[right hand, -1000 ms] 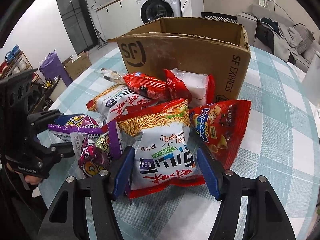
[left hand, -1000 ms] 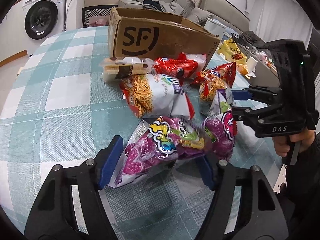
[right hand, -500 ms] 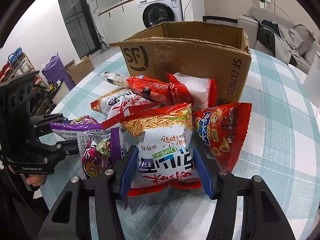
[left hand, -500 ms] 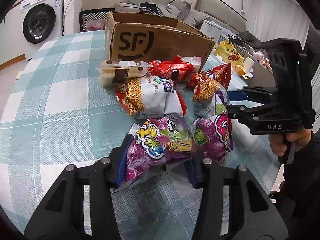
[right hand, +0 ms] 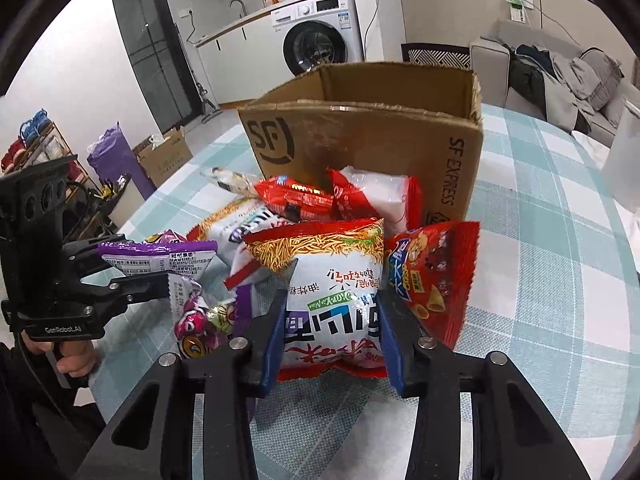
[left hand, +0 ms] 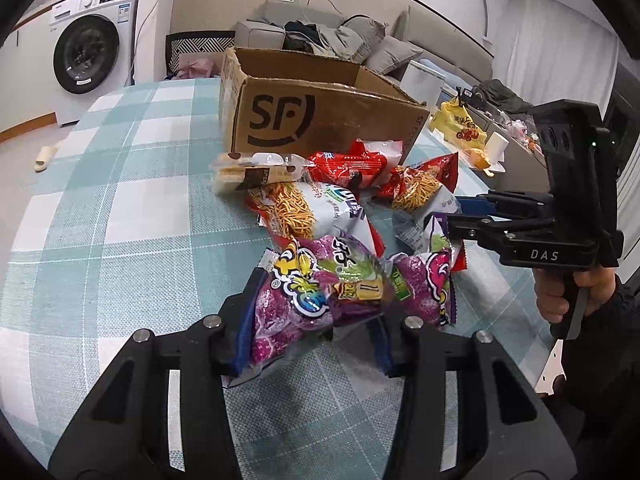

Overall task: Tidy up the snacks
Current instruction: 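Lift both held bags and carry them over the cardboard box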

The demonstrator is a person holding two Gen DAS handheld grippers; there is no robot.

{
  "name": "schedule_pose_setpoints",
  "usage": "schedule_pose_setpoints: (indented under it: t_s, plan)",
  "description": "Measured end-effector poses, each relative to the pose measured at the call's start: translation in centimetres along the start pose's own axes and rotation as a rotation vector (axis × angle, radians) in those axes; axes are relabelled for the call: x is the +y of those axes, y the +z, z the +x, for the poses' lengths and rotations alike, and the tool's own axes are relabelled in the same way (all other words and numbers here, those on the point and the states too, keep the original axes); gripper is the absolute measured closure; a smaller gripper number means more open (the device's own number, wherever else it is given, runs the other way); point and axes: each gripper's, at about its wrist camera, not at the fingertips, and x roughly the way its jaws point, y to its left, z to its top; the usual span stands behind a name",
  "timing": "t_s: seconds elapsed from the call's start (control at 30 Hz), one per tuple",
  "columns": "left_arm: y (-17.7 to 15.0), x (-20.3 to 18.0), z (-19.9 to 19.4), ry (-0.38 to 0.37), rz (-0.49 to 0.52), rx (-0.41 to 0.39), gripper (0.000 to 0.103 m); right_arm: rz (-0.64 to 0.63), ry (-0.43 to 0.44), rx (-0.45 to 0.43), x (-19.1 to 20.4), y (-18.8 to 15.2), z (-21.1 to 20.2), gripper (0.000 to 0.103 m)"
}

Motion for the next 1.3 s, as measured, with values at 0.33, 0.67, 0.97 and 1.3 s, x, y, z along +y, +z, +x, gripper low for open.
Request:
schedule_pose_setpoints:
  t_s: [0.33,0.67,0.97,1.3]
  plan:
    - [0.6,-0.2,-1.7,-0.007,0.004,-0.055,0.06,0.008,0.037,-0.072,0.2,0.5,-2.6,0.061]
    - [1.5,-0.2,-3.6,0.004,-0.009,-0.115,0.06,0.035,0.03,-0.154,0.3,1.2,-5.1,0.061]
    - [3.6,-0.5,-5.1,0.043,0.002,-0.178,0.06,0.103,0.008,-0.24,-0.5,1.8,-7.2,0.061]
    - [6.7,-1.2,-5.7,0.058,0.021,-0.227,0.06,0.136,-0.011,-0.306,-0.4,2.9,-9.1,0.061]
